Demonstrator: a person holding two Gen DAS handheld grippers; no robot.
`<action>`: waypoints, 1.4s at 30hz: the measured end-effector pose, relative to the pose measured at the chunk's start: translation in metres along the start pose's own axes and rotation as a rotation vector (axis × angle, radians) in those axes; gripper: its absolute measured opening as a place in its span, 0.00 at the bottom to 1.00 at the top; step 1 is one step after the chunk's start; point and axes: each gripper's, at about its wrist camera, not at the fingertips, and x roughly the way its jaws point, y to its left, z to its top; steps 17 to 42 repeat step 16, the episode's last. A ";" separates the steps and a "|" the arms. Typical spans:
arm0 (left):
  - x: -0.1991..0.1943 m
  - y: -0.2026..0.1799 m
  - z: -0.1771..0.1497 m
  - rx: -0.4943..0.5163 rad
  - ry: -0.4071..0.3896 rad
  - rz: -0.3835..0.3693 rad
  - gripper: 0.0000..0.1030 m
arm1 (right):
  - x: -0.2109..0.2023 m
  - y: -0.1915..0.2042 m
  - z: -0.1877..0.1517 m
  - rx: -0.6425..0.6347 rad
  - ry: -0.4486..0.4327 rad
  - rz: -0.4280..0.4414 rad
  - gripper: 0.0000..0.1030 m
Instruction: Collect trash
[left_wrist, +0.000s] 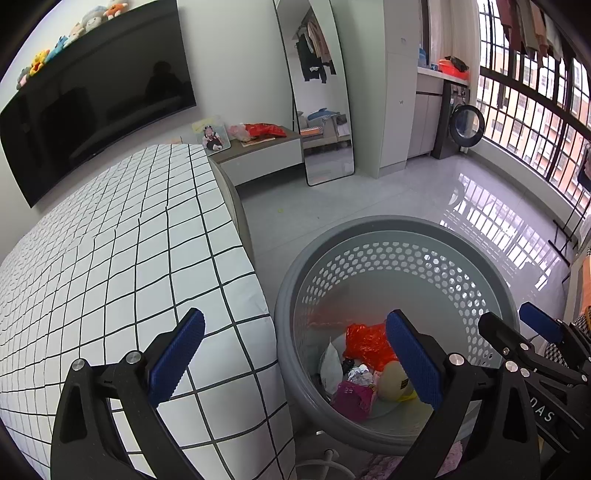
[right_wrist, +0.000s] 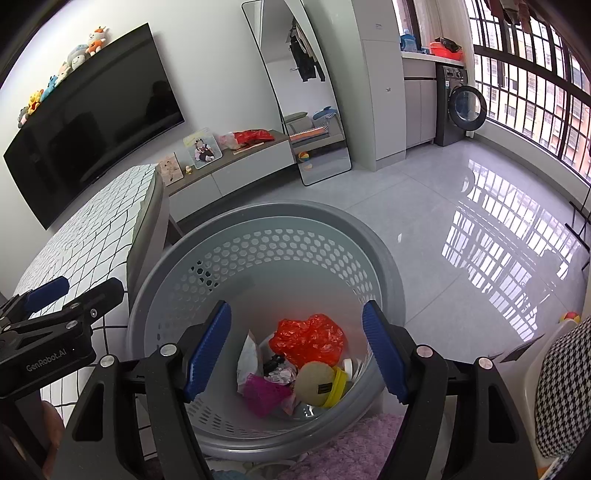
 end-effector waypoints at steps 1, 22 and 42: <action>0.001 0.000 0.001 0.000 -0.001 0.000 0.94 | 0.000 0.000 0.000 0.000 0.000 0.000 0.68; -0.001 -0.002 0.000 0.004 0.002 0.006 0.94 | 0.000 -0.001 0.001 0.003 -0.002 0.000 0.69; -0.001 -0.002 0.000 0.004 0.002 0.006 0.94 | 0.000 -0.001 0.001 0.003 -0.002 0.000 0.69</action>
